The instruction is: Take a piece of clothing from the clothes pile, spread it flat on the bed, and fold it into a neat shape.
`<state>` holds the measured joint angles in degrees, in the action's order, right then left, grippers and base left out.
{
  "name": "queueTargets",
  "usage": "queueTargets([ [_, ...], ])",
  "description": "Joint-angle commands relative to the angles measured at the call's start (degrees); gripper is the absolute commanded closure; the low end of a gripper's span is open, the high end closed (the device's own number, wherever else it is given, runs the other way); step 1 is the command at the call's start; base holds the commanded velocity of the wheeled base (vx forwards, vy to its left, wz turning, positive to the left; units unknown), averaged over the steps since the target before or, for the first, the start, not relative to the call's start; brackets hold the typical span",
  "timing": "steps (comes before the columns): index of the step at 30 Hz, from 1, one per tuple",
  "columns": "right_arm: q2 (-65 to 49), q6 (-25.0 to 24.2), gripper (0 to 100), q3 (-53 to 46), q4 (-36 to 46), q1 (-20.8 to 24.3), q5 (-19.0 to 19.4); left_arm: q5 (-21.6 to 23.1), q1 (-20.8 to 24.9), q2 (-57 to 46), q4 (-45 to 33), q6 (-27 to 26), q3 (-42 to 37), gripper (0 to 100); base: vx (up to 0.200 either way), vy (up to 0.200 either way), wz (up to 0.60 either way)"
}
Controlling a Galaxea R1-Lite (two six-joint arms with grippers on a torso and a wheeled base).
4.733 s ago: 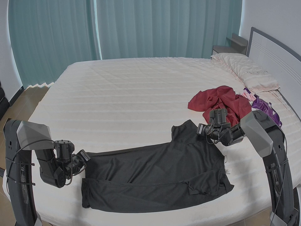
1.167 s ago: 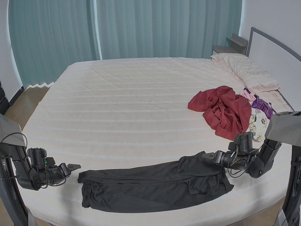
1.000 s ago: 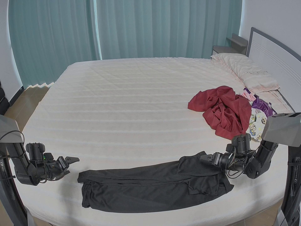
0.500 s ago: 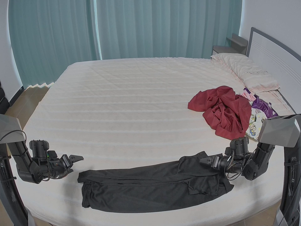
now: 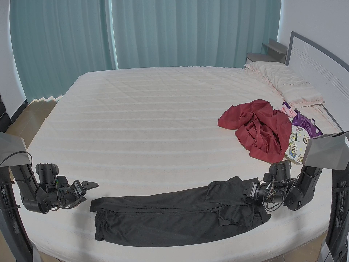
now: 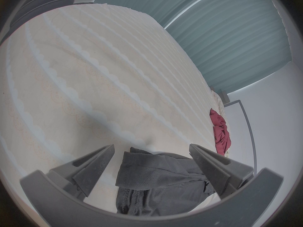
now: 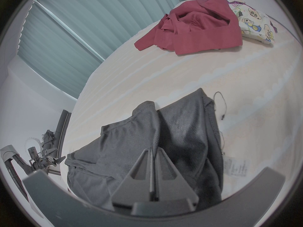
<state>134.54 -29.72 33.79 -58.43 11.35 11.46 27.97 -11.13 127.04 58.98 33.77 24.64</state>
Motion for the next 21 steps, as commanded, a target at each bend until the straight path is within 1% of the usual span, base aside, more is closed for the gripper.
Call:
queueTargets([
  [1,-2.96,0.98,100,-2.77,0.16,-0.98,0.05,-0.02,-0.03,0.32,0.00,-0.02,0.06,0,0.000,0.000,0.00],
  [2,-3.14,1.33,100,-3.03,0.16,-1.07,0.05,-0.02,-0.03,0.32,0.00,-0.02,0.06,0,0.000,0.000,0.00],
  [3,-3.67,3.53,100,-4.17,0.16,-1.86,0.14,-0.02,0.06,0.32,0.00,-0.02,0.06,0,0.000,0.000,0.00],
  [6,-3.67,5.73,100,-5.23,0.07,-2.38,0.49,-0.02,0.06,0.32,0.00,-0.02,0.06,0,0.000,0.000,0.00],
  [11,-3.49,6.08,100,-5.40,0.07,-2.38,0.76,-0.02,0.06,0.40,-0.09,-0.11,0.06,0,0.000,0.000,0.00],
  [13,-3.31,6.17,100,-5.58,0.16,-2.30,0.67,-0.02,0.14,0.49,-0.18,-0.98,-0.03,0,0.000,0.000,0.00],
  [14,-3.23,6.17,0,-5.58,0.16,-2.30,0.67,-0.02,0.14,0.49,-0.27,-1.42,-0.03,0,0.000,0.000,0.00],
  [16,-3.23,6.08,0,-5.32,-0.02,-2.30,0.67,-0.10,0.14,1.11,-0.27,-3.36,-0.29,0,0.000,0.000,0.00],
  [21,-4.02,5.29,0,-4.79,-0.46,-2.74,0.49,-1.07,0.14,1.19,0.00,-3.80,-0.82,0,0.000,0.000,0.00],
])
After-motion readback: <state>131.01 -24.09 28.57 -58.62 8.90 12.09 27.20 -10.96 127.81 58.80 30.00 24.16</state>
